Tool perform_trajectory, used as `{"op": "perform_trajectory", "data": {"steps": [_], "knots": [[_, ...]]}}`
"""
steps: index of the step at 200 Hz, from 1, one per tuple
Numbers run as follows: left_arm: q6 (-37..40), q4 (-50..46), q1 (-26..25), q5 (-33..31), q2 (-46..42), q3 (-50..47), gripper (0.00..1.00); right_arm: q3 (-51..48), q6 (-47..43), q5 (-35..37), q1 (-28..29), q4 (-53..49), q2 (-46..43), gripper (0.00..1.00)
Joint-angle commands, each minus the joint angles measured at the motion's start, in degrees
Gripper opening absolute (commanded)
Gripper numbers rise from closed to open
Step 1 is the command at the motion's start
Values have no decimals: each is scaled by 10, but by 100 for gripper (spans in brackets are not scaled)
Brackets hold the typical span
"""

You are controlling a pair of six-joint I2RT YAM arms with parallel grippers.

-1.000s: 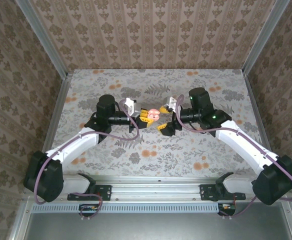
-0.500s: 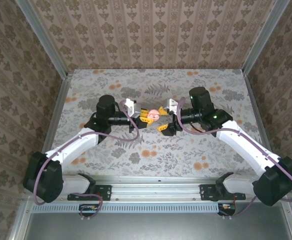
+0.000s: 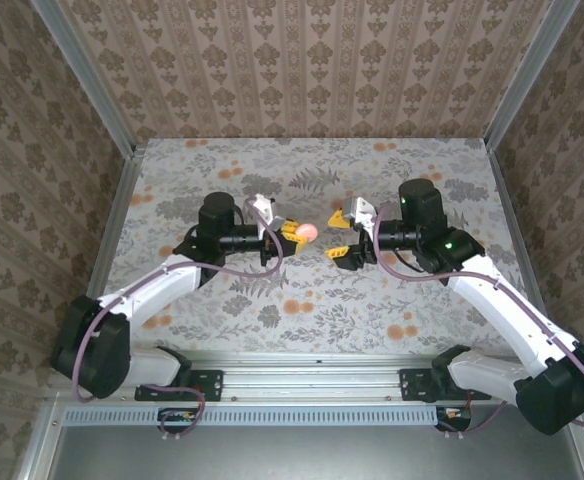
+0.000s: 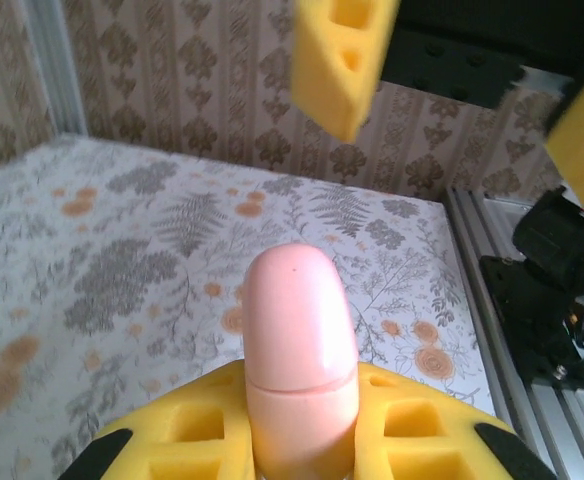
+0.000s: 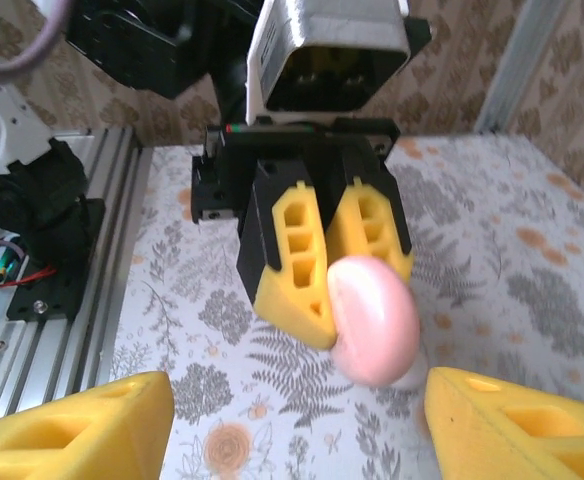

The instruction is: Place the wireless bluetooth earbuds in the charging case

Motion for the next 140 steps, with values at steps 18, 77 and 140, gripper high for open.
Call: {"op": "perform_trajectory", "data": {"steps": [18,77,140], "knots": [[-212,8,-25,-103,64,3,9,-64,129,103,-13,50,-48,71],[-416,-115,-63,-204,196,100,8,-107,299,267,-19,3,-80,78],[-493,-256,-83,-251,292,206,9,-144,341,277,-28,23,-102,78]]}}
